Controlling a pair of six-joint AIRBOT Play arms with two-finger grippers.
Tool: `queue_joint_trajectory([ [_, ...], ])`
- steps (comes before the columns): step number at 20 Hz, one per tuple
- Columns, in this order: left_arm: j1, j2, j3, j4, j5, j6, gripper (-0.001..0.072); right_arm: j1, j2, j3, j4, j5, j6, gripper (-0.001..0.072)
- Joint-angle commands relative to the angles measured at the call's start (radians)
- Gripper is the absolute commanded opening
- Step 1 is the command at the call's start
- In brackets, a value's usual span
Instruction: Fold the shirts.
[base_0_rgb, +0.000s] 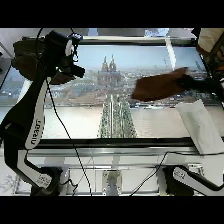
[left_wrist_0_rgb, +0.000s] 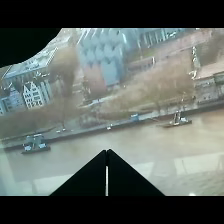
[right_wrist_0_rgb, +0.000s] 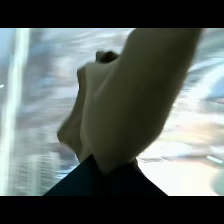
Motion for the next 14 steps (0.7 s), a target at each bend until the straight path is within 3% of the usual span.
queue_joint_trajectory([
  [1,0.0,0.001,0.0,-0.029,0.005,-0.007,0.002,-0.224,0.166,0.0,-0.375,0.201,0.118,0.0026],
  [4,0.0,0.001,0.0,-0.073,0.011,-0.007,0.002,-0.368,0.189,-0.048,-0.496,0.463,0.107,0.0026],
  [7,0.0,0.001,0.0,-0.099,0.013,-0.007,0.002,-0.459,0.189,-0.151,-0.624,0.54,0.109,0.0028],
  [8,0.0,0.001,0.0,-0.102,0.018,-0.007,0.0019,-0.481,0.189,-0.183,-0.624,0.54,0.108,0.0061],
  [10,0.0,0.001,0.0,-0.113,0.024,-0.007,0.002,-0.499,0.189,-0.234,-0.624,0.514,0.108,0.0366],
  [11,0.0,0.0,0.0,-0.122,0.025,-0.007,0.002,-0.499,0.189,-0.243,-0.617,0.495,0.109,0.0454],
  [14,0.0,0.001,0.0,-0.133,0.025,-0.007,0.002,-0.499,0.196,-0.24,-0.515,0.412,0.119,0.0453],
])
